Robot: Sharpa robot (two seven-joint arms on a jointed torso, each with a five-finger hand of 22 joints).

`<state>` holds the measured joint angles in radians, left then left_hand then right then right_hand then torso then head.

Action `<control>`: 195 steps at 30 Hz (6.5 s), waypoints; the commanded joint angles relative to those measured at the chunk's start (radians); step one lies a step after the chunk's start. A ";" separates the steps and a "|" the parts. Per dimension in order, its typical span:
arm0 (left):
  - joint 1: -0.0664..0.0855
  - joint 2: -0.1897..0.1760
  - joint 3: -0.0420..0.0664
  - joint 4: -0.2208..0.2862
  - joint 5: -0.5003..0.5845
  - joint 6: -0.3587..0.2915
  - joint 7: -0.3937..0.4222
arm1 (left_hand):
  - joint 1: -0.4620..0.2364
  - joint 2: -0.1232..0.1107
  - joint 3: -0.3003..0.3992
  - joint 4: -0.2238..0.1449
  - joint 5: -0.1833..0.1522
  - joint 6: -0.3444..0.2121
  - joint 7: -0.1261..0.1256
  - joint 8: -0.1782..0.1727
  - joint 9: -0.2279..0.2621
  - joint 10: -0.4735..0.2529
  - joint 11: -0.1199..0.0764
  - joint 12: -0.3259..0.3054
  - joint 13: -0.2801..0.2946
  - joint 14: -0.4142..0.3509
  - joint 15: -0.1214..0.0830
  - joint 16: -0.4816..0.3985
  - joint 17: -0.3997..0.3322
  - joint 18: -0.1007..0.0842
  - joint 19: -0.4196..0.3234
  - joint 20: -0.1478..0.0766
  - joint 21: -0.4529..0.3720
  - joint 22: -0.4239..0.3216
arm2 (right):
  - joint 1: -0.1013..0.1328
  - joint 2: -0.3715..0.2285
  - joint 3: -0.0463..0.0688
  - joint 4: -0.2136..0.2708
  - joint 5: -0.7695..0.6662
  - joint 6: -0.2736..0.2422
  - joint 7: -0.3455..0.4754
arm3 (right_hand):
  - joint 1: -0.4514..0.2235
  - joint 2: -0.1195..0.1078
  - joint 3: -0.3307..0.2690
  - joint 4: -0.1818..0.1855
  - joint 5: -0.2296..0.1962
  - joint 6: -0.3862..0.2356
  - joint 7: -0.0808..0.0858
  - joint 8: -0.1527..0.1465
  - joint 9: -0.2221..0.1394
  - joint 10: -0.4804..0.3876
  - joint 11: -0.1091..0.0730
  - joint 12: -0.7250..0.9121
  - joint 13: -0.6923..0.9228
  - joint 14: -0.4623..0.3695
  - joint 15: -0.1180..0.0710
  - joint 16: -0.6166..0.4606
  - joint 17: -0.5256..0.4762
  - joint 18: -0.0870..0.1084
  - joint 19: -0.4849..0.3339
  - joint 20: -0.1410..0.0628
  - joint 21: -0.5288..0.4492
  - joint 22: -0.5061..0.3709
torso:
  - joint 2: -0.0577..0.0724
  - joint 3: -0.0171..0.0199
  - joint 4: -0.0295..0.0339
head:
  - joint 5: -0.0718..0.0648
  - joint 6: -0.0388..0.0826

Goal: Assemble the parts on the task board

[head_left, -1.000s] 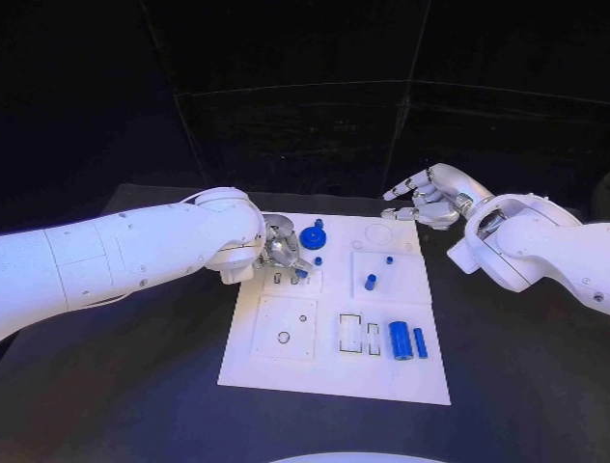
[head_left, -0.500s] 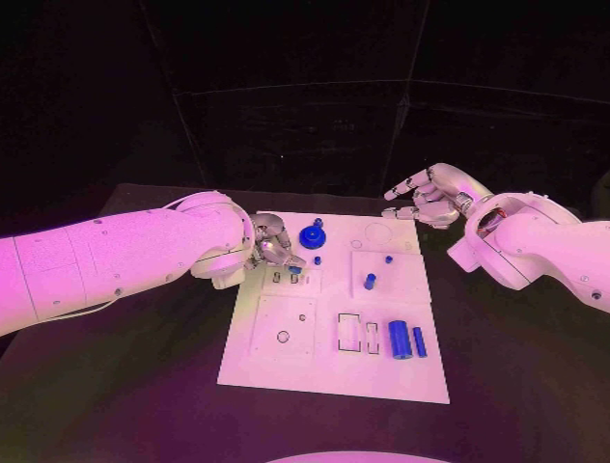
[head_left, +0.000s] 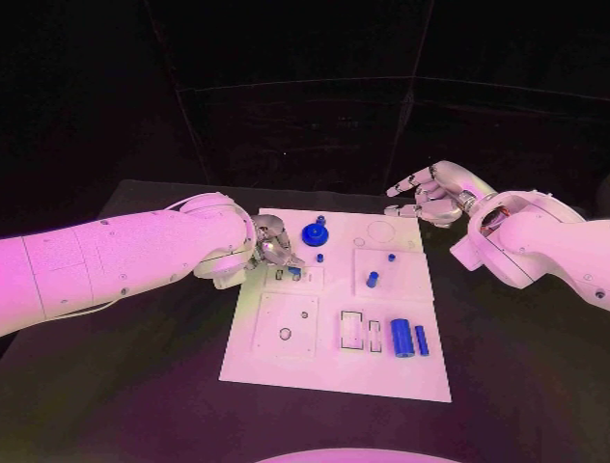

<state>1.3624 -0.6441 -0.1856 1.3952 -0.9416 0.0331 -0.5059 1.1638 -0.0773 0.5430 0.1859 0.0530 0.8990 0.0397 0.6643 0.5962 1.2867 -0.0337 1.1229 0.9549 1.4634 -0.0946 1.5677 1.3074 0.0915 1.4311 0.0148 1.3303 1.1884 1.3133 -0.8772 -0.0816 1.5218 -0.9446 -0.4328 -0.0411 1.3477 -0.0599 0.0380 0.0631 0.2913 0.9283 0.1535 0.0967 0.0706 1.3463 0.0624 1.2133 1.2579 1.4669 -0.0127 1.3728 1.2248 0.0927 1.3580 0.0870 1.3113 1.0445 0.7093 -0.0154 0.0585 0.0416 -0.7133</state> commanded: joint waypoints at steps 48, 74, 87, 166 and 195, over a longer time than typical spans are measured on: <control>-0.012 0.025 -0.012 -0.027 -0.023 0.063 -0.006 | -0.022 -0.010 0.132 -0.145 -0.002 0.004 -0.006 0.018 0.008 0.015 -0.003 0.017 0.022 0.107 0.000 0.003 0.263 -0.015 0.000 0.002 0.009 0.015 | 0.002 0.003 0.001 0.001 0.014 -0.003 0.029 | -0.004 0.008 -0.004 0.003 0.011 -0.003 -0.002 0.006 -0.001 -0.014 -0.002 -0.030 -0.029 0.032 -0.007 -0.013 -0.011 0.009 -0.009 -0.002 -0.014 -0.018 | -0.001 0.0019 -0.0015 | 0.006 -0.006; -0.012 0.051 -0.012 -0.049 -0.023 0.063 -0.005 | -0.172 -0.031 0.034 -0.091 -0.003 0.050 -0.022 0.030 0.007 0.053 -0.015 0.061 0.068 0.107 -0.010 0.003 0.263 -0.022 0.018 -0.007 0.032 0.054 | 0.002 0.006 0.001 0.000 0.014 -0.001 0.019 | -0.010 0.006 -0.008 0.006 0.016 -0.004 -0.002 0.007 0.000 -0.007 -0.002 -0.024 -0.025 0.035 -0.007 -0.008 -0.001 0.008 -0.005 -0.002 -0.013 -0.014 | 0.000 0.0017 -0.0009 | -0.004 -0.012; -0.011 0.053 -0.012 -0.057 -0.023 0.058 -0.006 | -0.245 -0.030 -0.039 -0.048 -0.003 0.071 -0.025 0.033 0.005 0.066 -0.018 0.072 0.080 0.107 -0.012 0.003 0.263 -0.025 0.024 -0.010 0.040 0.068 | 0.002 0.007 0.001 0.000 0.014 0.000 0.018 | -0.014 0.004 -0.010 0.009 0.017 -0.004 -0.002 0.008 0.000 -0.007 -0.002 -0.027 -0.028 0.035 -0.007 -0.010 -0.004 0.009 -0.005 -0.002 -0.015 -0.017 | 0.000 0.0019 -0.0005 | -0.004 -0.011; 0.048 0.202 0.041 -0.463 -0.038 0.314 0.001 | -0.098 0.035 -0.526 0.058 -0.006 0.033 0.005 -0.053 -0.075 -0.008 0.007 -0.016 -0.048 0.107 0.007 0.003 0.263 -0.011 -0.004 0.007 -0.021 0.005 | 0.002 0.033 0.001 -0.030 0.014 -0.012 0.034 | -0.032 -0.004 -0.025 0.030 0.067 -0.008 -0.004 0.012 0.000 -0.011 -0.004 -0.040 -0.047 0.035 -0.009 -0.020 -0.011 0.011 -0.006 -0.004 -0.029 -0.033 | 0.007 0.0013 -0.0056 | 0.001 0.002; 0.042 0.218 0.041 -0.479 -0.038 0.325 -0.001 | -0.031 0.067 -0.534 0.031 -0.005 0.038 0.005 -0.054 -0.085 -0.009 0.007 -0.016 -0.052 0.107 0.007 0.003 0.263 -0.011 -0.004 0.006 -0.021 0.007 | 0.002 0.038 0.001 -0.032 0.014 -0.011 0.033 | -0.031 -0.003 -0.025 0.031 0.068 -0.008 -0.004 0.012 0.000 -0.011 -0.004 -0.040 -0.047 0.035 -0.009 -0.020 -0.011 0.011 -0.006 -0.004 -0.029 -0.033 | 0.007 0.0012 -0.0056 | 0.000 -0.006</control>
<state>1.4035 -0.4267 -0.1448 0.9142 -0.9743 0.3463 -0.5104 1.1220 -0.0126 0.0089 0.2259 0.0465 0.9309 0.0464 0.6122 0.5122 1.2703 -0.0251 1.1007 0.9046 1.4688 -0.0890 1.5677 1.3074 0.0766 1.4196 0.0227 1.3031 1.1955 1.3132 -0.8405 -0.0817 1.4889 -0.9326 -0.4376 -0.0157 1.3211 -0.0629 0.0141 0.0870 0.3553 0.9252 0.1505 0.1043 0.0706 1.3343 0.0608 1.1791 1.2121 1.4669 -0.0127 1.3593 1.2150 0.0930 1.3545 0.0836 1.2893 1.0126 0.7162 -0.0144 0.0534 0.0416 -0.7191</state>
